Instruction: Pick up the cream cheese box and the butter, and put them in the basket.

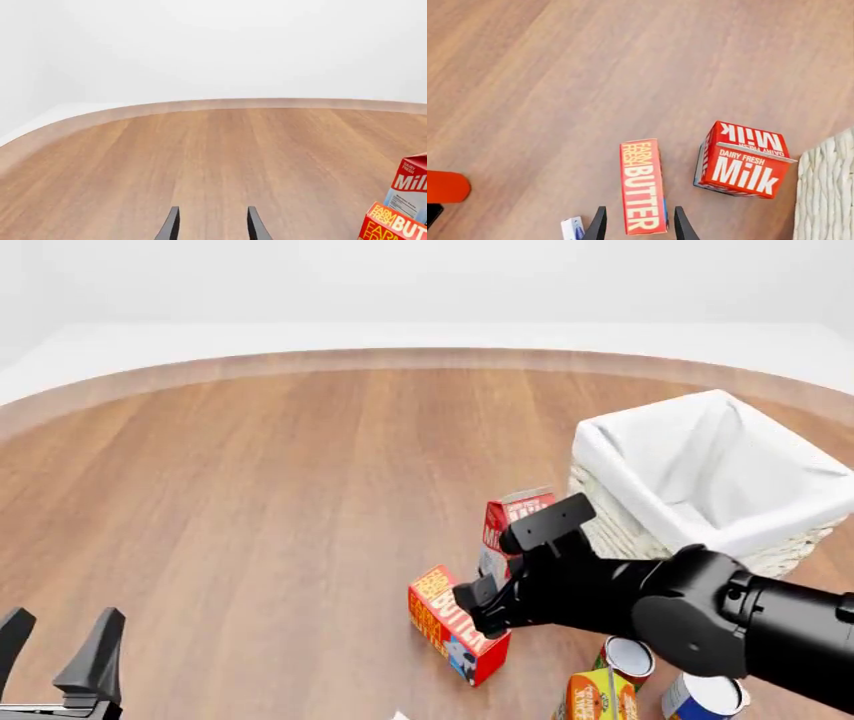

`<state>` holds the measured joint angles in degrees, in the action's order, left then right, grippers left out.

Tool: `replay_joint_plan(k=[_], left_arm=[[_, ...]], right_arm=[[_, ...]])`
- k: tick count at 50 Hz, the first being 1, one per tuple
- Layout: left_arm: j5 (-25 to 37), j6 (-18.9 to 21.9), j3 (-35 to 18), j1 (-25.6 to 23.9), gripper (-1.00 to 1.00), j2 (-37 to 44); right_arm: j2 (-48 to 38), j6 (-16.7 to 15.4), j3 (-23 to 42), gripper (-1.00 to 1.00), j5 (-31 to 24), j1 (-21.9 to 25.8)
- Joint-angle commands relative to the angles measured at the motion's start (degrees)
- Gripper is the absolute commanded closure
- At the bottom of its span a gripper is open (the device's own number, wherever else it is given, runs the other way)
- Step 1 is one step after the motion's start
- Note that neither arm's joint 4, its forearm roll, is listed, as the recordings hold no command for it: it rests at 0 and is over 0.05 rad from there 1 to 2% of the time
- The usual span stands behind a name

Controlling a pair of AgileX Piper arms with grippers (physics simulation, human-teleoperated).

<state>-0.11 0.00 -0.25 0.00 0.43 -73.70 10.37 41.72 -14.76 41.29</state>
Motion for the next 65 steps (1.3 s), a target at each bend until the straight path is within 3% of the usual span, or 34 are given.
replay_joint_plan(k=[1,65], left_arm=[[0.00,0.00,0.00,0.00,-1.00,0.00],[0.00,0.00,0.00,0.00,-1.00,0.00]], right_arm=[[-1.15,0.08,-0.95,-1.00,1.75,-0.36],[-10.14,3.64,-6.88,-1.00,13.61,0.96]])
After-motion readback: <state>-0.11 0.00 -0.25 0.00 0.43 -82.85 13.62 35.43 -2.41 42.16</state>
